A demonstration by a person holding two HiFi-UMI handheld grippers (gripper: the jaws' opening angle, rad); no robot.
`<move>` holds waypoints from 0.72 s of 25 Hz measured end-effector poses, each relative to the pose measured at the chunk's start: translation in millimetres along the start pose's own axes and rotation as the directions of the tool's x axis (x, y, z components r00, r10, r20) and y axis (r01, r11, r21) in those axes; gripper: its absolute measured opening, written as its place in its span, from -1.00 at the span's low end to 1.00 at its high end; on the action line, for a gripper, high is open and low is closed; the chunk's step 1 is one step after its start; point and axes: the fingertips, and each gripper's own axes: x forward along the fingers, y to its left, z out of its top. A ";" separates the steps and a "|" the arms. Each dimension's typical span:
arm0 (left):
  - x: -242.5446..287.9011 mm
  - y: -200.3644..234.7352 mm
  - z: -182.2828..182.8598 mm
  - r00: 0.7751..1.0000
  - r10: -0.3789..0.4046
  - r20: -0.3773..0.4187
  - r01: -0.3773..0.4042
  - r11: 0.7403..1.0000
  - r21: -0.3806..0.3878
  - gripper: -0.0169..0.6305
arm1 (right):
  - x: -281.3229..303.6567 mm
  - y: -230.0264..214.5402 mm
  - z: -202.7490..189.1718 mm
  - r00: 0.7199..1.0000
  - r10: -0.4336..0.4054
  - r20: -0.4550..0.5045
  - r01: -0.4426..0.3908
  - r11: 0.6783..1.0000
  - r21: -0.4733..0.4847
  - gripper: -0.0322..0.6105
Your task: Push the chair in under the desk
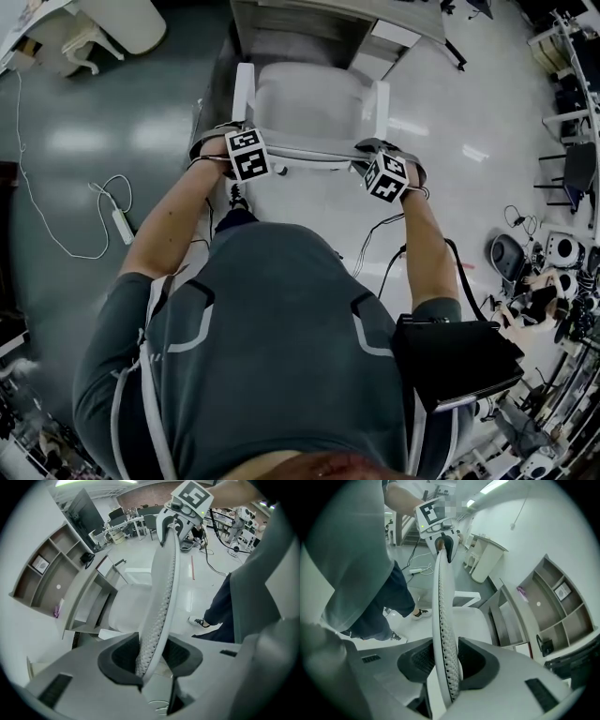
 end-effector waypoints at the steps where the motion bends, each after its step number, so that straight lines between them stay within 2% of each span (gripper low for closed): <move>1: 1.1 7.4 -5.3 1.000 -0.005 -0.002 0.005 1.000 0.002 -0.50 | 3.1 -2.9 6.6 1.000 0.001 0.003 -0.001 1.000 0.005 -0.48; 6: 4.1 43.9 -32.4 0.999 -0.036 -0.021 0.036 0.999 0.016 -0.48 | 19.0 -18.2 39.9 0.999 0.026 0.045 -0.029 0.998 0.062 -0.47; 12: 9.9 81.5 -41.2 0.999 -0.046 -0.014 0.046 0.998 0.038 -0.48 | 32.5 -46.8 55.8 0.999 0.033 0.022 -0.034 0.996 0.082 -0.48; 18: 11.7 112.2 -47.5 1.000 0.003 0.013 -0.004 0.998 0.063 -0.48 | 43.0 -72.4 68.5 0.999 0.028 -0.019 -0.027 0.997 0.067 -0.50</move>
